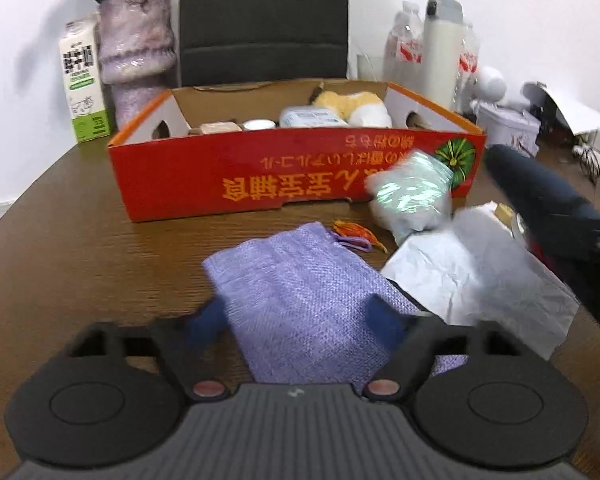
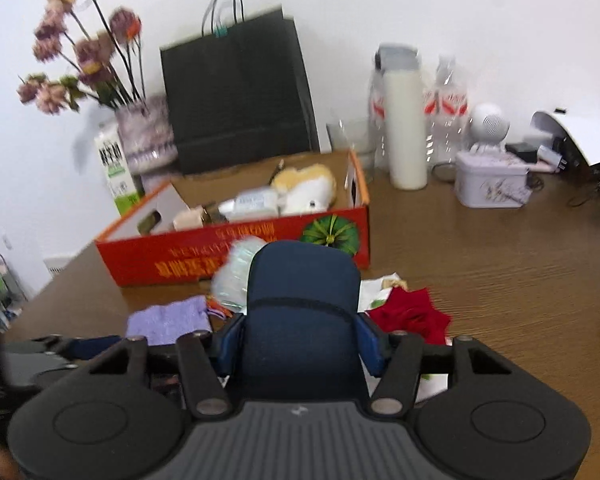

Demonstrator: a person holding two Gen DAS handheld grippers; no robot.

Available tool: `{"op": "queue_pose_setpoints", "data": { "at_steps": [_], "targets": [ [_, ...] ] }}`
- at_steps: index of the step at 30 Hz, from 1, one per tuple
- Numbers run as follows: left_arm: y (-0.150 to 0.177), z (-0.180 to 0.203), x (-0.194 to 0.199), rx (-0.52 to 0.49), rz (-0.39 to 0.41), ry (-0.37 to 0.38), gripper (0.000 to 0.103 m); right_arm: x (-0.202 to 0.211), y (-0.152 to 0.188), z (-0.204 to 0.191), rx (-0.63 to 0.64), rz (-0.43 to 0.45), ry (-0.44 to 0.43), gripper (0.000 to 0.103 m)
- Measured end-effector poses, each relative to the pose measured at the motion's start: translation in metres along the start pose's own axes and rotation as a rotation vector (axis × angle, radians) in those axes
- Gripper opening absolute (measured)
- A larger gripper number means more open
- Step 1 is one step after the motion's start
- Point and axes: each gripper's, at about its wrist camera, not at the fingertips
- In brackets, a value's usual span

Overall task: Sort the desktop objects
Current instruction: 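Grasp the purple pouch with the left gripper while the right grasps the navy case, then carry the purple pouch and navy case into the cardboard box and release both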

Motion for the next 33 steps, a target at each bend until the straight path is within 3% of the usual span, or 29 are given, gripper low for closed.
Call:
{"op": "queue_pose_setpoints", "data": {
  "at_steps": [2, 4, 11, 18, 22, 23, 25, 28, 29, 33],
  "targets": [
    [0.004, -0.002, 0.008, 0.003, 0.016, -0.007, 0.031, 0.015, 0.002, 0.003, -0.010, 0.013, -0.016, 0.057],
    [0.010, -0.004, 0.019, 0.012, 0.015, -0.003, 0.008, 0.028, 0.005, 0.003, -0.007, 0.017, -0.024, 0.057],
    [0.060, -0.022, 0.096, 0.082, 0.058, 0.061, 0.006, 0.080, 0.038, -0.015, 0.093, 0.032, -0.083, 0.057],
    [0.089, -0.034, 0.160, 0.090, 0.106, 0.093, 0.006, 0.107, 0.082, -0.032, 0.149, -0.045, -0.170, 0.057],
    [0.080, -0.040, 0.175, 0.124, 0.157, 0.111, 0.006, 0.111, 0.083, -0.021, 0.006, -0.116, -0.316, 0.057],
    [0.079, -0.040, 0.177, 0.117, 0.165, 0.104, 0.006, 0.114, 0.082, -0.021, 0.003, -0.112, -0.317, 0.057],
    [0.075, -0.042, 0.177, 0.123, 0.169, 0.086, 0.006, 0.122, 0.082, -0.033, 0.091, -0.063, -0.215, 0.057],
    [0.066, -0.050, 0.181, 0.170, 0.181, 0.131, 0.006, 0.126, 0.073, -0.019, 0.017, -0.058, -0.287, 0.057],
    [0.059, -0.051, 0.181, 0.168, 0.191, 0.136, 0.006, 0.128, 0.070, -0.020, 0.026, -0.043, -0.269, 0.057],
    [0.004, -0.053, 0.174, 0.113, 0.271, 0.147, 0.006, 0.115, 0.031, -0.016, 0.045, 0.018, -0.189, 0.057]
  ]
}}
Point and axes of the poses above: each gripper's, at about its wrist camera, not at the fingertips, and x roughly against the way its jaws point, z to its right, y to its underside, and after that the axes turned 5 degrees about y, right-handed
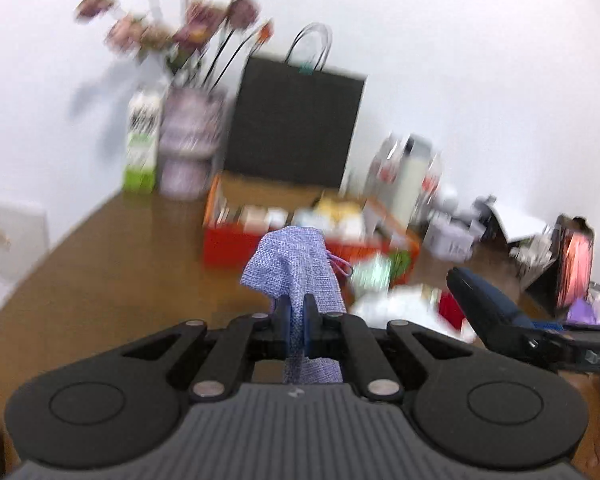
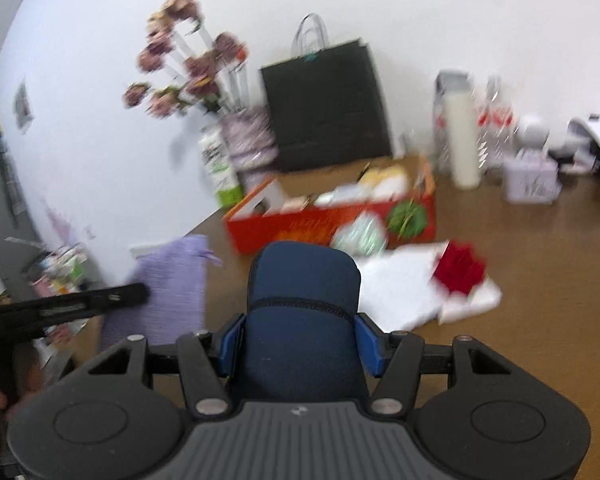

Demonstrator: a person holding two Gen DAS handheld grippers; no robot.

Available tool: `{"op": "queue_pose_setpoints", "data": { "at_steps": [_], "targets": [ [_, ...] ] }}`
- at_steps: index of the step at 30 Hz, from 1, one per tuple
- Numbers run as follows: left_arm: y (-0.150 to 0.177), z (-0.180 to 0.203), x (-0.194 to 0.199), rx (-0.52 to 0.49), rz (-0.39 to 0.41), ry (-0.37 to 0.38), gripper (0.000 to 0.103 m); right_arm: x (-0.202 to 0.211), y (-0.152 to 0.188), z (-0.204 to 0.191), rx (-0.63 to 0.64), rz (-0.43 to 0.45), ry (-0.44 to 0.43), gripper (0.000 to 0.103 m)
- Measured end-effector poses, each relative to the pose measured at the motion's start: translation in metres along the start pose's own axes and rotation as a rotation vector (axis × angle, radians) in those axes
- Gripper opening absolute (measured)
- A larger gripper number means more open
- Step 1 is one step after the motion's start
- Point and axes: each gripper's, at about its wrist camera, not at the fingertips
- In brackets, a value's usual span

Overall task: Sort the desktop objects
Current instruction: 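Carry the purple pouch and navy case into the cardboard box and release both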

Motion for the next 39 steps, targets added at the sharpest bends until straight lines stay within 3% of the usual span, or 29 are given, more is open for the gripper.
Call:
{"op": "queue_pose_setpoints", "data": {
  "at_steps": [3, 5, 8, 10, 12, 14, 16, 19, 22, 24, 26, 28, 33, 39],
  "targets": [
    [-0.053, -0.010, -0.045, 0.019, -0.034, 0.056, 0.006, -0.026, -0.053, 0.003, 0.068, 0.073, 0.098, 0.057],
    [-0.090, -0.017, -0.088, 0.025, -0.068, 0.062, 0.006, -0.065, -0.099, 0.010, 0.097, 0.058, 0.136, 0.057],
    [-0.131, -0.020, -0.159, -0.071, -0.080, -0.016, 0.006, -0.139, -0.158, 0.020, 0.090, -0.002, 0.158, 0.057],
    [-0.141, -0.029, -0.207, -0.074, -0.111, -0.034, 0.006, -0.190, -0.183, 0.025, 0.073, -0.049, 0.196, 0.057],
    [-0.137, -0.039, -0.247, -0.055, -0.150, -0.005, 0.006, -0.234, -0.193, 0.035, 0.039, -0.085, 0.208, 0.057],
    [-0.128, -0.044, -0.282, -0.036, -0.226, 0.002, 0.008, -0.269, -0.190, 0.054, -0.067, -0.120, 0.156, 0.057],
    [-0.118, -0.040, -0.300, -0.082, -0.266, -0.024, 0.015, -0.293, -0.181, 0.072, -0.159, -0.174, 0.150, 0.061],
    [-0.109, -0.034, -0.295, -0.121, -0.223, -0.074, 0.055, -0.299, -0.171, 0.082, -0.181, -0.173, 0.204, 0.066],
    [-0.107, -0.035, -0.279, -0.073, -0.215, -0.068, 0.057, -0.281, -0.172, 0.073, -0.111, -0.093, 0.231, 0.070],
    [-0.106, -0.030, -0.260, -0.052, -0.215, -0.127, 0.059, -0.265, -0.176, 0.063, -0.059, -0.063, 0.252, 0.070],
    [-0.098, -0.022, -0.228, -0.014, -0.174, -0.174, 0.077, -0.251, -0.176, 0.047, -0.004, -0.065, 0.243, 0.073],
    [-0.084, -0.018, -0.193, 0.023, -0.127, -0.156, 0.088, -0.234, -0.165, 0.030, 0.069, -0.078, 0.217, 0.081],
    [-0.035, -0.014, -0.122, 0.068, -0.120, -0.162, 0.090, -0.189, -0.111, 0.002, 0.173, -0.066, 0.238, 0.087],
    [0.033, -0.004, -0.069, 0.038, -0.182, -0.185, 0.096, -0.135, -0.042, -0.004, 0.137, -0.118, 0.202, 0.087]
  ]
}}
Point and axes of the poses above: each gripper's, at about its wrist camera, not at the fingertips, and x roughly against the way its jaws point, z to its right, y to its underside, and after that the axes turned 5 degrees about y, right-handed
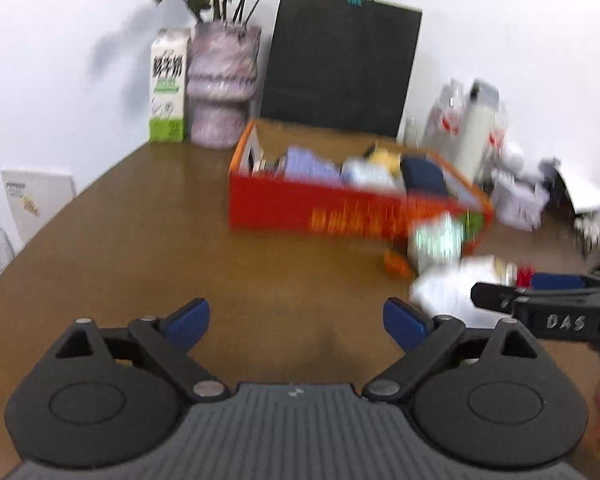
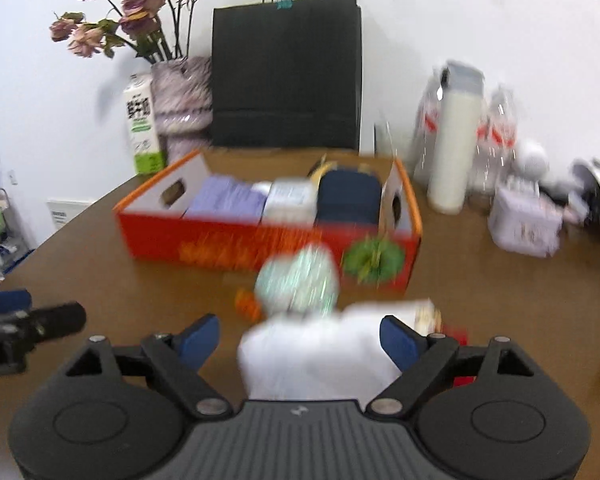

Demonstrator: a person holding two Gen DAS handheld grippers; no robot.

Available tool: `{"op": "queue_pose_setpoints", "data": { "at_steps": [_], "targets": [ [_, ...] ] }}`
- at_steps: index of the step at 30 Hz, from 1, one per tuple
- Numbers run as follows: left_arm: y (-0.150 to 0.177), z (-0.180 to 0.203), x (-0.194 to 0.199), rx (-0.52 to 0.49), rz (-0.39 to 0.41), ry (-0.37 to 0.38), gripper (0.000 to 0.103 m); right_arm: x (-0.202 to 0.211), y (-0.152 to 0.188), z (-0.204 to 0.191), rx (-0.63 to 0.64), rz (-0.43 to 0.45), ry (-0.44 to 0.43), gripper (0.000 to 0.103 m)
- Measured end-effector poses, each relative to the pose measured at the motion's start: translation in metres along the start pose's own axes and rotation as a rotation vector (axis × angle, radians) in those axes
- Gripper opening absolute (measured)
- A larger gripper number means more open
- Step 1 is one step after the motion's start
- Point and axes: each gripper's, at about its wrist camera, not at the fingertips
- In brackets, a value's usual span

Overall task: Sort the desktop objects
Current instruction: 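Carry the purple pouch and navy case into the cardboard box and release both, then grasp the sparkly plastic bag with the left gripper while the right grasps the red rose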

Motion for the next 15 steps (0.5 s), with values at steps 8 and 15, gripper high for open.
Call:
{"op": "queue_pose_setpoints", "data": {
  "at_steps": [8, 15],
  "targets": [
    [0.061, 0.006, 0.030, -0.100, -0.013, -0.029, 0.096, 0.045, 0.085, -0.005, 0.008, -0.035, -0.019, 0.087],
    [0.066, 0.009, 0.023, -0.104, -0.042, -0.033, 0.096, 0.066, 0.117, -0.011, 0.028, -0.015, 0.009, 0.088]
  ]
}}
Point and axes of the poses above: each gripper's, at about its wrist camera, not at the fingertips, and x roughly against the way its jaws point, z to its right, y to its underside, and after that the axes turned 5 degrees about y, right-handed
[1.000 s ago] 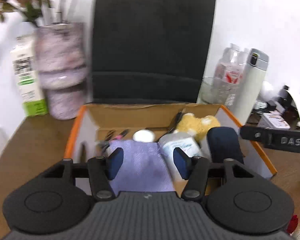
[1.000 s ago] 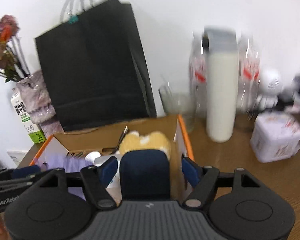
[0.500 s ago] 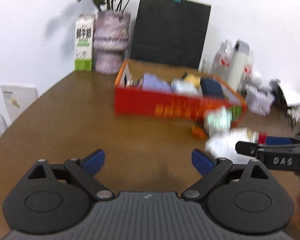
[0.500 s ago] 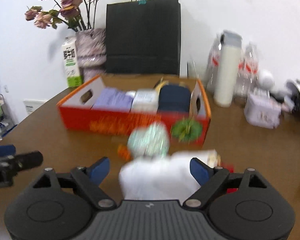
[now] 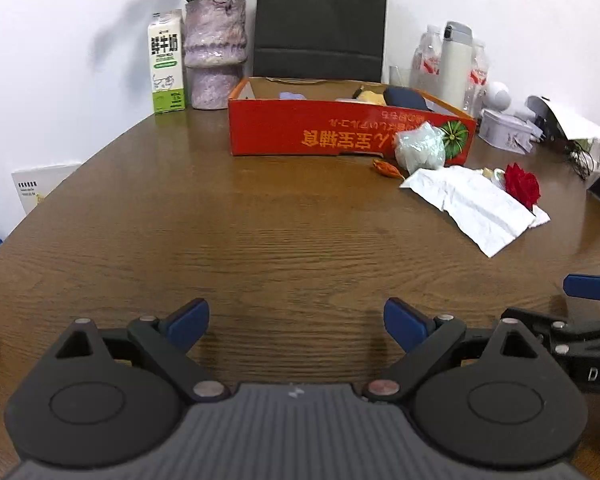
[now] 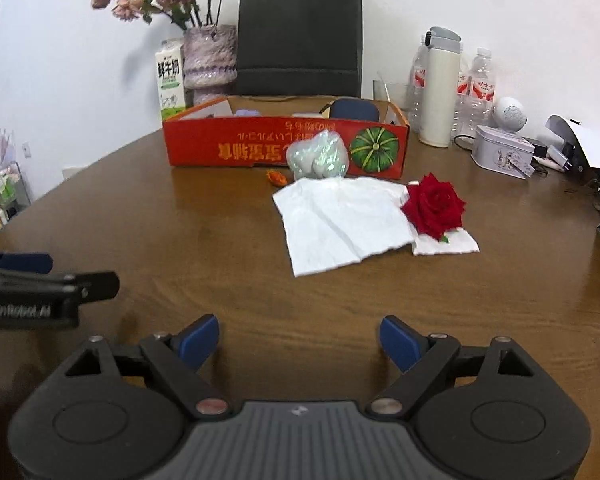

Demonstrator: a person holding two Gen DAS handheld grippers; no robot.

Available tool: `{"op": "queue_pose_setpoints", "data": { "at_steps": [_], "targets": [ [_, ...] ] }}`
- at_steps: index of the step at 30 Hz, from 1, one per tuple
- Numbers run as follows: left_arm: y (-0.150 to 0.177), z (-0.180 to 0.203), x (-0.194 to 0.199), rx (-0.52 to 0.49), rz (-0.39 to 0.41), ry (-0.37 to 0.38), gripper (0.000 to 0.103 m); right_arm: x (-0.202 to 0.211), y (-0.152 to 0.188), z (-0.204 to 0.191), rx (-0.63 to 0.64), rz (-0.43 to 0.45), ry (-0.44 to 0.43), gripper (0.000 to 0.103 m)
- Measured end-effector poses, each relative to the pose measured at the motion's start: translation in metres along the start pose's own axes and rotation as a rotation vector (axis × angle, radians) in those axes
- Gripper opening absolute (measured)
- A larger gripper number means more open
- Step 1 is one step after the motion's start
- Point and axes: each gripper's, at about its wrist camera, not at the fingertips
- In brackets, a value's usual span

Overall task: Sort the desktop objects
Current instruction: 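Grasp the sparkly plastic bag with the left gripper while the right grasps the red rose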

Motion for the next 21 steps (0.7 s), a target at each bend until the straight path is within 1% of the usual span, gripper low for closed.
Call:
{"op": "queue_pose_setpoints", "data": {
  "at_steps": [3, 7, 13, 15, 19, 21],
  "targets": [
    [0.001, 0.000, 0.000, -0.007, 0.000, 0.006, 0.097, 0.004, 0.003, 0.000, 0.003, 0.010, 0.003, 0.088],
    [0.001, 0.001, -0.005, -0.005, -0.025, 0.013, 0.097, 0.003, 0.003, 0.001, -0.008, 0.004, 0.002, 0.088],
    [0.000, -0.002, -0.006, 0.029, -0.024, 0.021, 0.098, 0.001, 0.000, 0.007, -0.023, 0.003, -0.006, 0.088],
    [-0.003, 0.000, -0.008, 0.020, -0.023, 0.032, 0.098, -0.002, -0.008, 0.012, -0.031, -0.018, 0.014, 0.088],
    [-0.011, 0.008, -0.016, -0.003, -0.010, 0.045, 0.098, -0.003, -0.029, 0.034, -0.059, 0.028, 0.048, 0.088],
    [-0.016, 0.012, -0.023, -0.003, -0.013, 0.062, 0.098, -0.013, -0.041, 0.046, -0.055, 0.041, 0.099, 0.088]
  ]
}}
Point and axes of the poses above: each gripper's, at about its wrist camera, not at the fingertips, and x roughly against the way its jaws point, z to its right, y to its underside, and after that the axes turned 5 degrees about y, right-handed
